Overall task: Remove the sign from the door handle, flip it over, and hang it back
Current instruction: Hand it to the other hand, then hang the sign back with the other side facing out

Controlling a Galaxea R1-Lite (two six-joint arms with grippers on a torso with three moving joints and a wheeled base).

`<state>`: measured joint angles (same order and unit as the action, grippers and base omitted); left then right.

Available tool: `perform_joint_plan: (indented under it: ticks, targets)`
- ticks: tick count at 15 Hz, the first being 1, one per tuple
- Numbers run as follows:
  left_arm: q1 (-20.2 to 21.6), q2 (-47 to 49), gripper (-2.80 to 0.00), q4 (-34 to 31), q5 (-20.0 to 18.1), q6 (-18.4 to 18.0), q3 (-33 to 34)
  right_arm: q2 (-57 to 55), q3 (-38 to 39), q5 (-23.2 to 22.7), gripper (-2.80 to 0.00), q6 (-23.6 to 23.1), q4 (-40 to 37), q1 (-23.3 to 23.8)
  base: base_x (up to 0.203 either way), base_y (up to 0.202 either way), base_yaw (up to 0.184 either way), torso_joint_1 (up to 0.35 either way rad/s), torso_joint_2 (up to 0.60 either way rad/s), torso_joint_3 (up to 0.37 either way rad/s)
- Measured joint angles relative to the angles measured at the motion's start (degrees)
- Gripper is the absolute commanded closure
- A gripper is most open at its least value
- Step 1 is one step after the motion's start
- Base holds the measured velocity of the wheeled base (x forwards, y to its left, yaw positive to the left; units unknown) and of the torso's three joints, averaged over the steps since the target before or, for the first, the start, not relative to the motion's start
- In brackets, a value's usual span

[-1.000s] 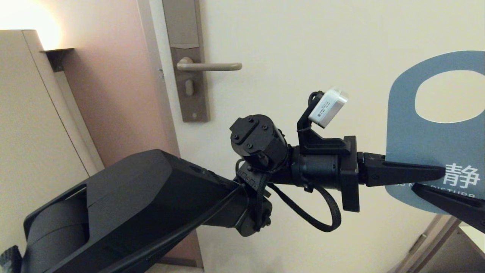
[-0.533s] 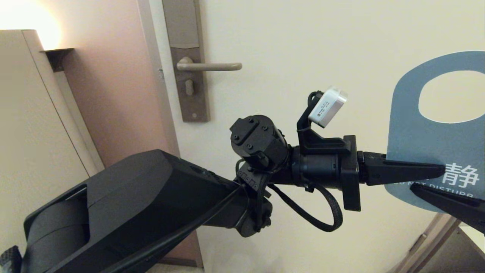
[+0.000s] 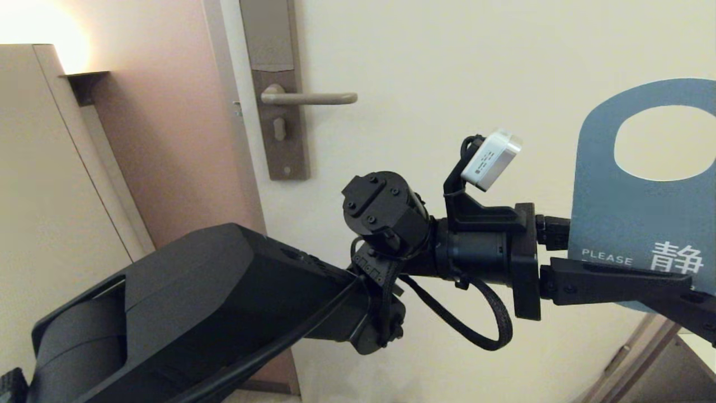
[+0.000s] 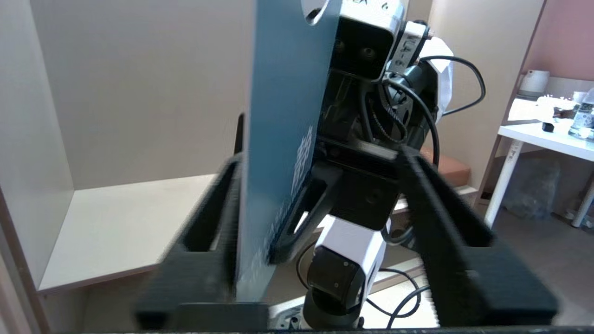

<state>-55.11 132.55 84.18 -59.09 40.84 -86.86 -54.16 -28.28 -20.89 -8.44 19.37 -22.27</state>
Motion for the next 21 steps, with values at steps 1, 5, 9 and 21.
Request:
perform_joint_plan:
  ticks: [1,5,9,21]
  targets:
    - [0.06,-0.02,-2.8,0.05,0.0,-0.01,0.47,0.0,-0.02,-0.02,0.0,-0.03,-0.04,0.0,0.0,0.0,0.0,0.0,0.0,0.0]
    - [1.59,-0.24,-2.8,2.87,-0.11,-0.13,4.56,0.0,-0.02,-0.1,0.0,-0.02,0.0,-0.02,0.0,0.0,0.0,0.0,0.0,0.0]
    - [4.11,-0.87,-2.8,3.01,-0.11,-0.24,7.67,0.09,-0.02,-0.13,0.0,-0.02,0.03,-0.05,0.0,0.0,0.0,0.0,0.0,0.0]
    - [14.09,-4.53,-2.8,2.9,-0.12,-7.47,19.81,0.17,0.95,0.0,0.0,0.06,-0.02,-0.02,0.0,0.0,0.0,0.0,0.0,0.0]
